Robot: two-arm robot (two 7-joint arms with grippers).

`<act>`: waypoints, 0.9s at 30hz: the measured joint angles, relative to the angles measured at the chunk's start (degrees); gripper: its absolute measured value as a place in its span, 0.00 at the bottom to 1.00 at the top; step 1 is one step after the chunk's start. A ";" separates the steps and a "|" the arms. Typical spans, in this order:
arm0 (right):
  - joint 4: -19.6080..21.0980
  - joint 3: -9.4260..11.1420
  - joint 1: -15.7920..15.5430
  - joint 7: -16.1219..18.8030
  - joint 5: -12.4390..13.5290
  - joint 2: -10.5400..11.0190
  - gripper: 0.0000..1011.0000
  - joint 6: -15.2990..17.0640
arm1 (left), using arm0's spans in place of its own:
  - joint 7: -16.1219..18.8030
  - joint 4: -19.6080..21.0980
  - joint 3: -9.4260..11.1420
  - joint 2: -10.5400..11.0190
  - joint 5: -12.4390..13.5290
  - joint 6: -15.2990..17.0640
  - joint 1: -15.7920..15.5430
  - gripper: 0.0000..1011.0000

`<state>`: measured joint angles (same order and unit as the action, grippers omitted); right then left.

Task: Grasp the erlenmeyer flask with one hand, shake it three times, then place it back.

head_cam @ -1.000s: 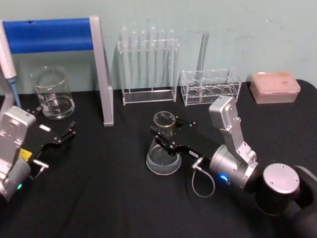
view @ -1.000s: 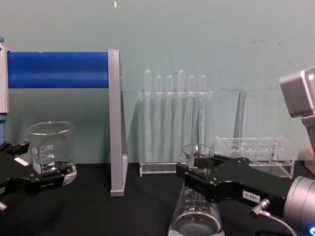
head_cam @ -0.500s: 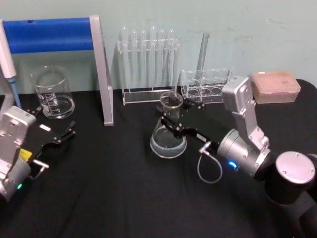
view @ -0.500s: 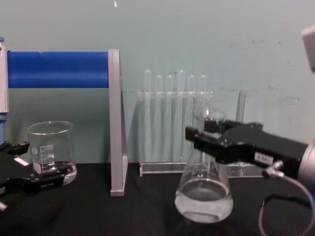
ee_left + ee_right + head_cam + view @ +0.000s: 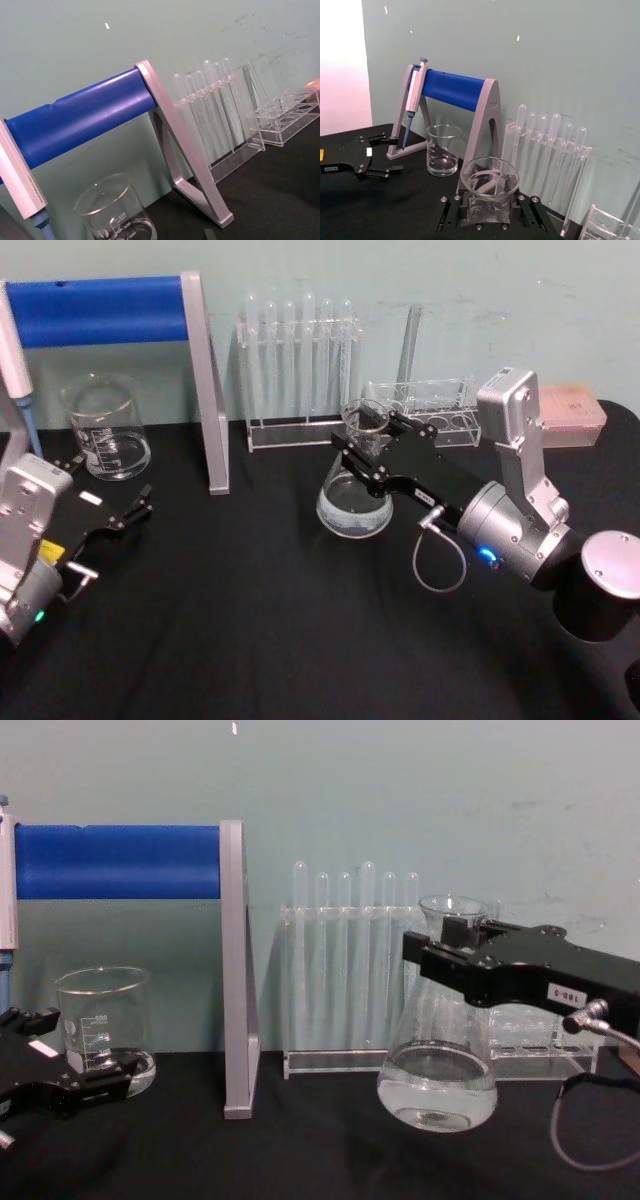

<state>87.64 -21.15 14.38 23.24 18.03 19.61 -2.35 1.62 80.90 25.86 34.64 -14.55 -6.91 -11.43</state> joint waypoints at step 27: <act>0.15 -0.74 -0.12 -0.24 -0.23 -0.91 0.45 0.93 | 0.00 0.00 0.00 0.00 0.00 0.00 0.00 0.99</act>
<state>87.79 -21.88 14.26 22.99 17.80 18.70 -1.42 1.62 80.90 25.86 34.65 -14.55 -6.91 -11.43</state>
